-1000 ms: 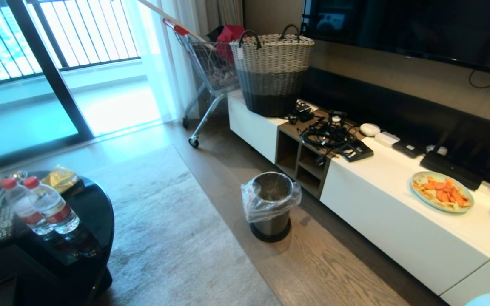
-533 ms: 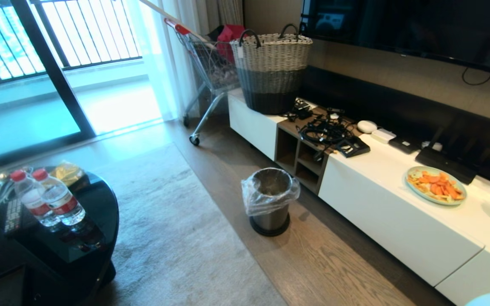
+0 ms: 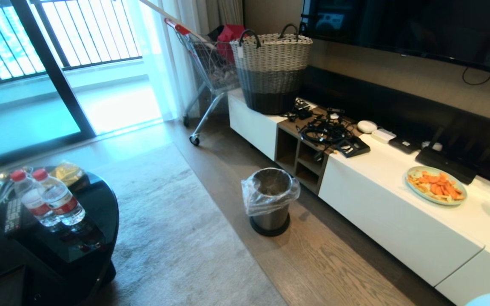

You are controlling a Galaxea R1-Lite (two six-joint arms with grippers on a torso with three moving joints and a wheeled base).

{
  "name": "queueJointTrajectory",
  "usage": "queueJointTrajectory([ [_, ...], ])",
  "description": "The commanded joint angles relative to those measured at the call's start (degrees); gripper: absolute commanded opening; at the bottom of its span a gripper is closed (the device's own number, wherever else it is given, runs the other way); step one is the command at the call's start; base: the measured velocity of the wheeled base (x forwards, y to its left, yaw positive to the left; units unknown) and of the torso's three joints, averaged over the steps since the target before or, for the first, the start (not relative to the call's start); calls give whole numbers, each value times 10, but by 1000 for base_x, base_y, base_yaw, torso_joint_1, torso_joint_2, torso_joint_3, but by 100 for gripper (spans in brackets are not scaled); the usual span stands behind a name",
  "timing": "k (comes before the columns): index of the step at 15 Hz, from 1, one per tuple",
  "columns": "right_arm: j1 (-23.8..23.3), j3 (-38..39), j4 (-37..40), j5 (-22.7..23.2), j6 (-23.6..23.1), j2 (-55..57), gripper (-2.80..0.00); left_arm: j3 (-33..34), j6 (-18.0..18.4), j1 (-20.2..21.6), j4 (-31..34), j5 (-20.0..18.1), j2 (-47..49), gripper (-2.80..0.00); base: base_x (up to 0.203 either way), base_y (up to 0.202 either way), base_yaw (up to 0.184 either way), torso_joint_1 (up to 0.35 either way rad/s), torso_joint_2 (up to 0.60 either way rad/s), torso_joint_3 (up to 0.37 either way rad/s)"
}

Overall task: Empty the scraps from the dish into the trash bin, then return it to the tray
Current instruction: Put the bowl back to the table

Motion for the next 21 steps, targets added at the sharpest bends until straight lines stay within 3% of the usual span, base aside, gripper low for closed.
queueJointTrajectory([
  [1, 0, 0, 0, 0, -1, 1, -280, 0, -1, 0, 0, 0, 0, -280, 0, 0, 0, 0, 0, 0],
  [12, 0, 0, 0, 0, 0, 0, -280, 0, 0, 1, 0, 0, 1, -280, 0, 0, 0, 0, 0, 0],
  [21, 0, 0, 0, 0, 0, 1, -280, 0, -1, 0, 0, 0, 1, -280, 0, -9, 152, 3, 2, 3],
])
